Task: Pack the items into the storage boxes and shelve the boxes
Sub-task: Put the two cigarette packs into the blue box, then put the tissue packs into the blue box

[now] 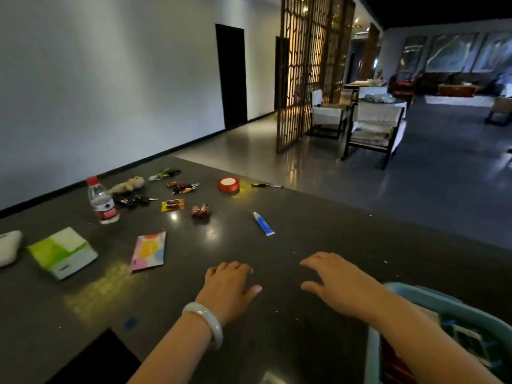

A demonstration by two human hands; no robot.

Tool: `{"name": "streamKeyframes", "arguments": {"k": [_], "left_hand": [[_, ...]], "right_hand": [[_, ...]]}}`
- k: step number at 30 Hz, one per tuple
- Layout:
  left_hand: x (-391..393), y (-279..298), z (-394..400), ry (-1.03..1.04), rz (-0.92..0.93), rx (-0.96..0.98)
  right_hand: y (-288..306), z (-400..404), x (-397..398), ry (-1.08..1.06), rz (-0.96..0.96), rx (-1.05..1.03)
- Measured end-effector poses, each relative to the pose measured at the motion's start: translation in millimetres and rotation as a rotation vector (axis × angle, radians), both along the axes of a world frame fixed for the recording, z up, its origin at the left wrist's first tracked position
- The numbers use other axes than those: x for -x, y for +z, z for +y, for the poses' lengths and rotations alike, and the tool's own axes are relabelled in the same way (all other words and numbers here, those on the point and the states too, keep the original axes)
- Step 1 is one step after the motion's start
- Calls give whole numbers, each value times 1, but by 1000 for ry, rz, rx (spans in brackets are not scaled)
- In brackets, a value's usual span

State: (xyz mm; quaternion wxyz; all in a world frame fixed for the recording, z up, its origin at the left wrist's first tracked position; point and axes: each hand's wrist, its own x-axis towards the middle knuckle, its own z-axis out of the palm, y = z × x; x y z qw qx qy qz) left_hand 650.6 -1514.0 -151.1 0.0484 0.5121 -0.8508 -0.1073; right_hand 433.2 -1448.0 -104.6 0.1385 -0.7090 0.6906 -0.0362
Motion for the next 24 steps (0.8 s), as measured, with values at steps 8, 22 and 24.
{"name": "streamKeyframes", "arguments": {"k": [8, 22, 24], "left_hand": [[-88, -12, -85, 84, 22, -41], [-234, -78, -170, 378, 55, -197], [-240, -89, -172, 348, 17, -232]], "right_hand": [[-16, -98, -95, 71, -29, -79], [-92, -225, -263, -57, -391, -212], [-103, -238, -279, -100, -432, -233]]}}
